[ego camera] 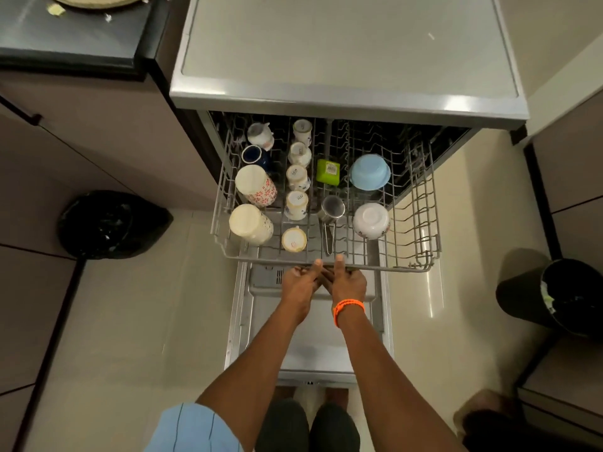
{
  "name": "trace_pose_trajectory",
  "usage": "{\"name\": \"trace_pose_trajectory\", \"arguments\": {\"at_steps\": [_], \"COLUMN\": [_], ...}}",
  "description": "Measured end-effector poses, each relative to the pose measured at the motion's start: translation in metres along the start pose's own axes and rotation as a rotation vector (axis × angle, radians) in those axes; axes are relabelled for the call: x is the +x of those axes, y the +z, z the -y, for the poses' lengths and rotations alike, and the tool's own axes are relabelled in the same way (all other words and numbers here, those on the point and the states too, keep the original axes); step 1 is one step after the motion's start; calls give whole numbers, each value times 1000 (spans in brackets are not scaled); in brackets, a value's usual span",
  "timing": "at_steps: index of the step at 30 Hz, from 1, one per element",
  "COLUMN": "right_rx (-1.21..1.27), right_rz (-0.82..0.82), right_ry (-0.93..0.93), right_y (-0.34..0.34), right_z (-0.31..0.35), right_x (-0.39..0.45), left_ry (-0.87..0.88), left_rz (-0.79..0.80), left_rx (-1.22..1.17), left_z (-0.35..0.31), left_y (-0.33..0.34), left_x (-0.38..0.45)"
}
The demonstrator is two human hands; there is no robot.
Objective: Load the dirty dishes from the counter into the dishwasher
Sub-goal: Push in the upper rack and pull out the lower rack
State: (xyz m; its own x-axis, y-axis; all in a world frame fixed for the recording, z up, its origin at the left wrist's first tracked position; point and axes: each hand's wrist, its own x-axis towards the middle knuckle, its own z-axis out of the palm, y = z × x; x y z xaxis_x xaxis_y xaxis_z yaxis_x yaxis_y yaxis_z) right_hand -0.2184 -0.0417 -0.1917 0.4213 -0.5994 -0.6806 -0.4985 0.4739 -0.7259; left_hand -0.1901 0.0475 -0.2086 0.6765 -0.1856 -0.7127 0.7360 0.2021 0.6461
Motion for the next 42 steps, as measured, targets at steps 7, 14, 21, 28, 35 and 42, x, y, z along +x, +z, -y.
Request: {"name": "trace_pose_trajectory", "arguments": {"at_steps": [7,14,21,28,35,42], "right_rx": [-4,-78,-234,-338,-171,-869], "right_rz": [62,83,34,131,251,123], "right_ry": [-56,-138,-254,-241,-308,-662], "right_y": [37,69,105,115,107,71], "right_z": [45,73,145,191,173,100], "right_x": [61,122,130,170,178,238], "left_ry": [47,164,301,369,537,651], "left_rz": [-60,-66,-2,-102,-110,-82], "left_rx": [-7,57,80,89,336,1228], "left_z": [-51,-83,-124,-151,-138,-100], "left_y": [33,57,76,102,88,36], "left_x": [62,118,176,220,221,256]}}
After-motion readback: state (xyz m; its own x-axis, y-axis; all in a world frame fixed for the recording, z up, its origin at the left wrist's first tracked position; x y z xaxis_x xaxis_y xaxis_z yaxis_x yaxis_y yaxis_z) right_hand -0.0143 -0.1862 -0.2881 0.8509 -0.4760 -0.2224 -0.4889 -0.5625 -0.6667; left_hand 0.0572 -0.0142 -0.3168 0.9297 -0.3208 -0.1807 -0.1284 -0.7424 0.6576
